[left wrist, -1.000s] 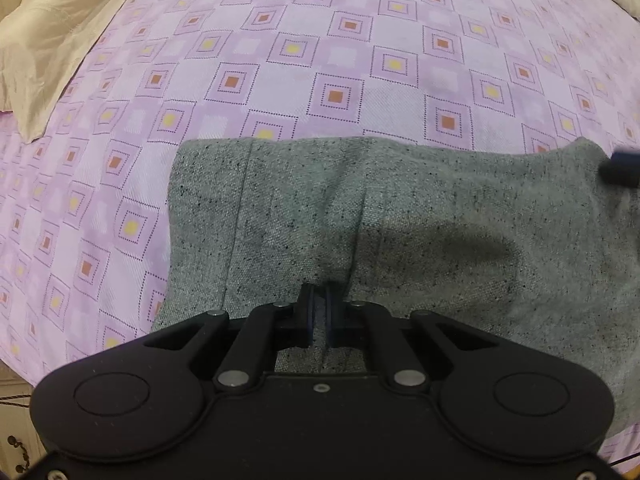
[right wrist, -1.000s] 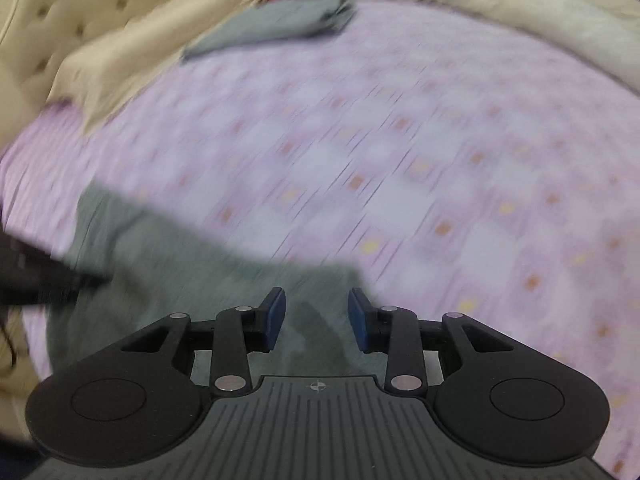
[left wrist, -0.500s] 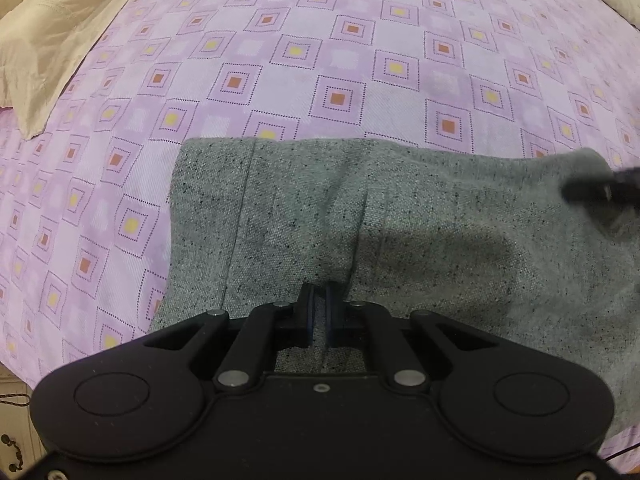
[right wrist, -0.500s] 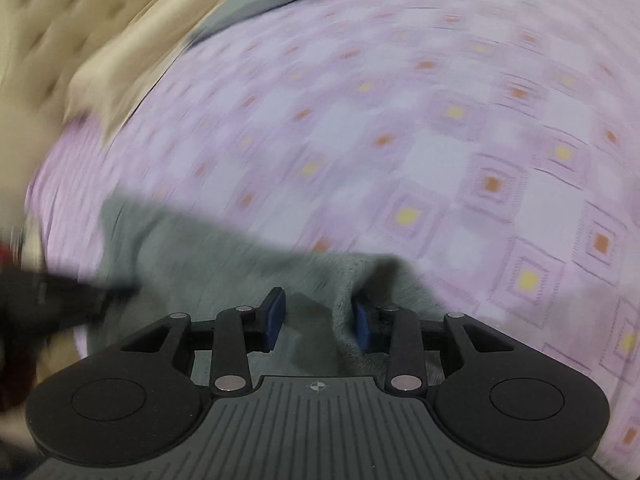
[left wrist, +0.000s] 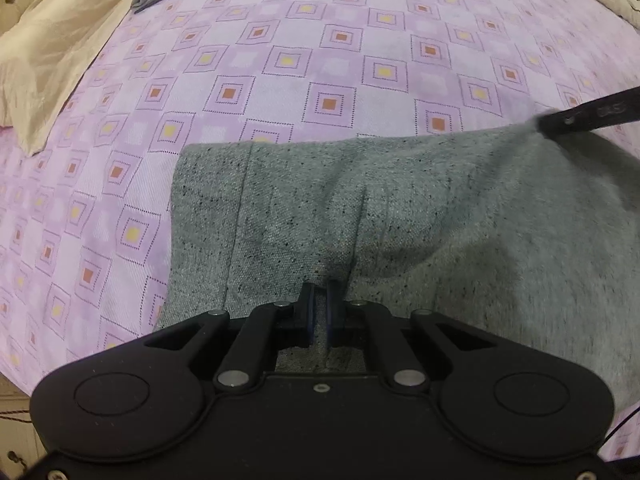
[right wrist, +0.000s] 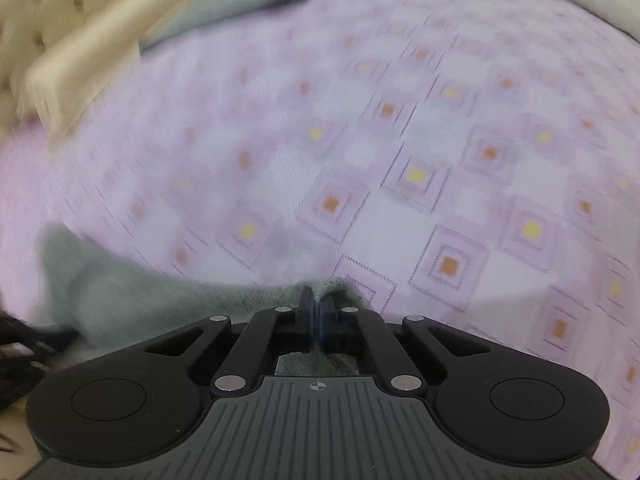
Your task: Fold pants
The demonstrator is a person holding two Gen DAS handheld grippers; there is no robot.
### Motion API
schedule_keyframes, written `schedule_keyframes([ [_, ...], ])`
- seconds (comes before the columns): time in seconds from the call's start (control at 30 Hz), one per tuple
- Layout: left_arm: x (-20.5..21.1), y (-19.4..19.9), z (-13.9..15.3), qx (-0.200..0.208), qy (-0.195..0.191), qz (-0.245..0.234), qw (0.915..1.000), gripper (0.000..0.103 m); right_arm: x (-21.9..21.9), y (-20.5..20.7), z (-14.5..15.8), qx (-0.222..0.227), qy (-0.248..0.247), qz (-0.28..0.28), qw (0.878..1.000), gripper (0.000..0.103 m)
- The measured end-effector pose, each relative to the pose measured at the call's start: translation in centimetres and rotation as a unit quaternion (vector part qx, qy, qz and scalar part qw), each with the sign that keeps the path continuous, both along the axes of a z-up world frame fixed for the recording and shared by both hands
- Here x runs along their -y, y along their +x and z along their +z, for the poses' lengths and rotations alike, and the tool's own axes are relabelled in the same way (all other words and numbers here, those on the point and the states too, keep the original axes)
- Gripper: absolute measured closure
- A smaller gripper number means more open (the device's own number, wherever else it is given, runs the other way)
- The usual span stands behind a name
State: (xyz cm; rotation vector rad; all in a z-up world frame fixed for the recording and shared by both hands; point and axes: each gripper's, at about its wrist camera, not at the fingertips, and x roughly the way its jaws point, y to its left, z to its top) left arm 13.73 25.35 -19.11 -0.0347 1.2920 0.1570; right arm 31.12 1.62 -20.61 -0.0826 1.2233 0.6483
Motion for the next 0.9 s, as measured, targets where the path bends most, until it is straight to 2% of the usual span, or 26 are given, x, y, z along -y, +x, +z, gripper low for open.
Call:
schedule_keyframes([
  [0.07, -0.1, 0.1, 0.2, -0.005, -0.004, -0.004, 1.0, 0.095, 1.2, 0.2, 0.1, -0.015, 0.024, -0.032, 0.999, 0.101],
  [0.1, -0.3, 0.1, 0.4, -0.009, -0.008, -0.005, 0.9999, 0.094, 1.8, 0.0, 0.6, -0.011, 0.033, -0.043, 0.998, 0.089],
  [0.17, -0.4, 0.4, 1.2, -0.017, -0.003, -0.01, 0.9998, 0.092, 3.7, -1.5, 2.8, 0.053, 0.03, -0.066, 0.996, 0.077],
  [0.2, -0.4, 0.4, 2.0, -0.007, 0.004, -0.013, 0.9999, 0.093, 4.6, -2.4, 3.9, 0.071, 0.034, -0.077, 0.994, 0.077],
  [0.27, -0.2, 0.1, 3.3, 0.021, 0.001, -0.023, 0.9995, 0.093, 6.4, -4.4, 5.4, 0.069, 0.046, -0.096, 0.992, 0.077],
  [0.33, 0.5, 0.0, 3.9, 0.034, -0.01, -0.043, 0.9984, 0.091, 7.3, -6.7, 5.6, 0.063, 0.037, -0.092, 0.993, 0.077],
  [0.37, 0.9, -0.1, 3.8, 0.032, -0.014, -0.06, 0.9976, 0.09, 7.2, -8.0, 5.3, 0.055, 0.024, -0.085, 0.995, 0.077],
  [0.4, 1.2, -0.2, 3.3, 0.026, -0.011, -0.076, 0.9967, 0.084, 7.2, -9.3, 4.6, 0.043, 0.006, -0.078, 0.996, 0.077],
  [0.47, 1.5, -0.7, 1.8, 0.002, 0.011, -0.104, 0.9946, 0.084, 7.9, -12.6, 2.7, 0.019, -0.039, -0.067, 0.997, 0.077],
  [0.5, 1.2, -1.0, 0.7, -0.015, 0.031, -0.107, 0.9937, 0.079, 8.4, -14.1, 1.6, 0.0, -0.066, -0.073, 0.995, 0.077],
  [0.53, 0.6, -1.4, 0.0, -0.016, 0.027, -0.107, 0.9937, 0.078, 9.2, -15.7, 0.4, -0.022, -0.09, -0.089, 0.992, 0.076],
  [0.57, -0.1, -1.8, 0.0, -0.005, 0.011, -0.105, 0.9944, 0.078, 10.4, -17.3, 0.5, -0.005, -0.074, -0.109, 0.991, 0.077],
  [0.67, -0.4, -1.4, 0.5, -0.016, 0.01, -0.106, 0.9942, 0.079, 11.9, -19.6, 0.3, -0.032, -0.096, -0.149, 0.984, 0.079],
  [0.77, 0.2, -1.1, 1.2, -0.017, 0.011, -0.105, 0.9942, 0.09, 12.3, -20.4, 0.8, -0.031, -0.108, -0.173, 0.979, 0.078],
  [0.83, 0.6, -1.5, 2.6, 0.002, -0.007, -0.112, 0.9936, 0.09, 13.3, -20.8, 2.2, -0.006, -0.1, -0.216, 0.971, 0.077],
  [0.9, 1.8, -1.8, 4.2, 0.025, -0.029, -0.129, 0.9909, 0.09, 15.1, -21.5, 4.0, 0.028, -0.075, -0.274, 0.958, 0.076],
])
